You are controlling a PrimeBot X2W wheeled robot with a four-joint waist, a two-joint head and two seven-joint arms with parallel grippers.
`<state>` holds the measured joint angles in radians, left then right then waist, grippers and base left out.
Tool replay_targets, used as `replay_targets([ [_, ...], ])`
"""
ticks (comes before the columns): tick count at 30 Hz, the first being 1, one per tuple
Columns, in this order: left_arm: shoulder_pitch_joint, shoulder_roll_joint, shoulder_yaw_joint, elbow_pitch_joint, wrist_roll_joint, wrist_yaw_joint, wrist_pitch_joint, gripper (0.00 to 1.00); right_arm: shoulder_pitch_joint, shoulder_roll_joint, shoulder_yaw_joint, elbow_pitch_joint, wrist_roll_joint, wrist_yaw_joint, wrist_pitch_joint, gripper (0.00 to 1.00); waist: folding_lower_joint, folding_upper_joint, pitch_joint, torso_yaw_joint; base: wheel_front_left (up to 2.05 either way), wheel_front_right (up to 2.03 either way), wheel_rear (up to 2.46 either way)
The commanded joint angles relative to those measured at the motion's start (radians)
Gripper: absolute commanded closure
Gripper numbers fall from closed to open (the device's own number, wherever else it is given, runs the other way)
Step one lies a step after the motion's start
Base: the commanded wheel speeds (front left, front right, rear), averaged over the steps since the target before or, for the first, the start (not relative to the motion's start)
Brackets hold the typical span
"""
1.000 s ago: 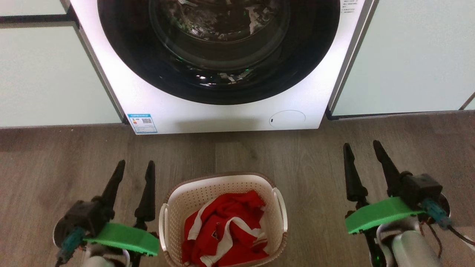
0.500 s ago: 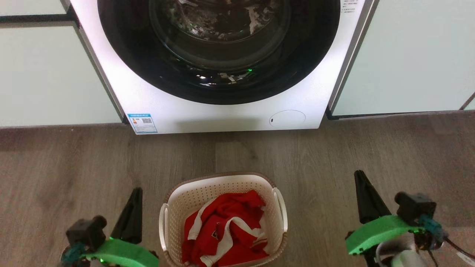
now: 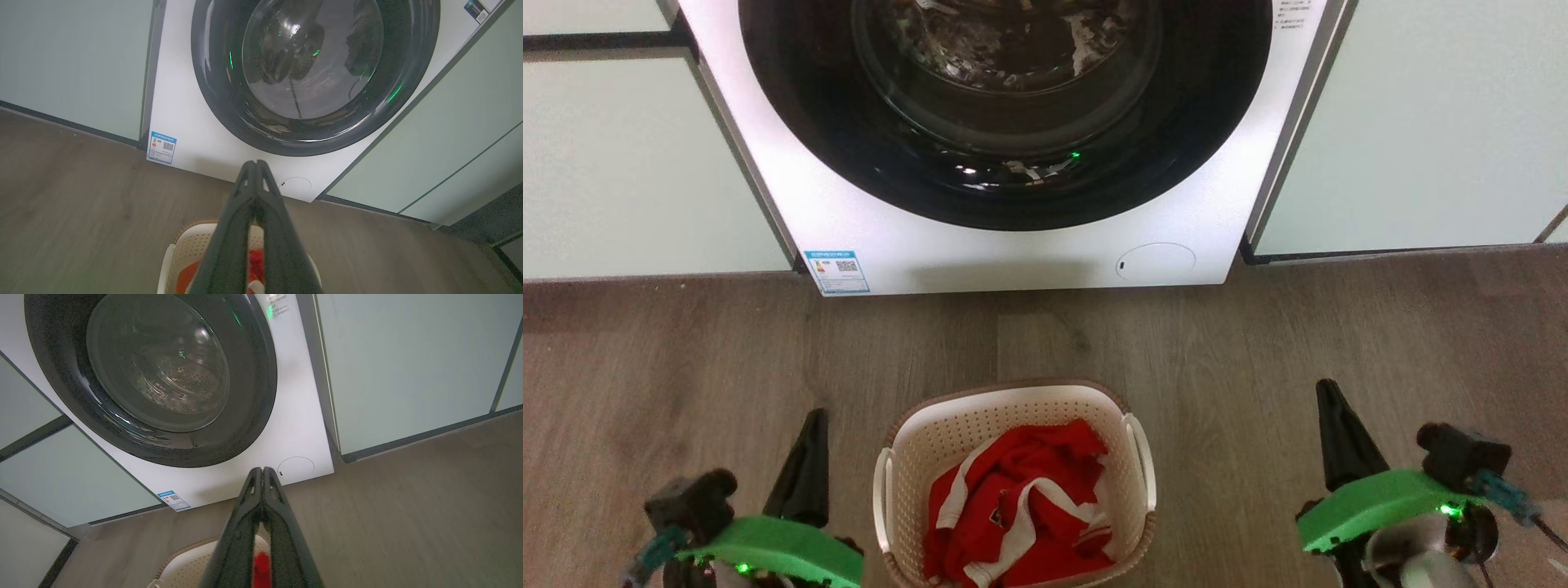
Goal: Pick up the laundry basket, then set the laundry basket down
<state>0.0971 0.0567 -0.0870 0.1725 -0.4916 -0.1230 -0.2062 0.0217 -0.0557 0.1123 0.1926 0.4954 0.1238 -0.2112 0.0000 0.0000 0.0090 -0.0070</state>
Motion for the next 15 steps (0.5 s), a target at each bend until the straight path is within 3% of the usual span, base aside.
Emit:
replay_targets([
  [1,-0.048,0.011,0.016,-0.025,-0.029,-0.001,0.006,1.00,-0.053,-0.013,-0.007,-0.028,0.030,0.001,0.008,1.00,0.0000,0.0000,0.000,0.000,0.00,0.00,0.00],
  [15,-0.069,0.015,0.032,-0.013,-0.187,-0.002,0.041,1.00,-0.063,-0.018,-0.027,-0.017,0.188,0.002,0.043,1.00,0.0000,0.0000,-0.001,0.001,0.00,0.00,0.00],
])
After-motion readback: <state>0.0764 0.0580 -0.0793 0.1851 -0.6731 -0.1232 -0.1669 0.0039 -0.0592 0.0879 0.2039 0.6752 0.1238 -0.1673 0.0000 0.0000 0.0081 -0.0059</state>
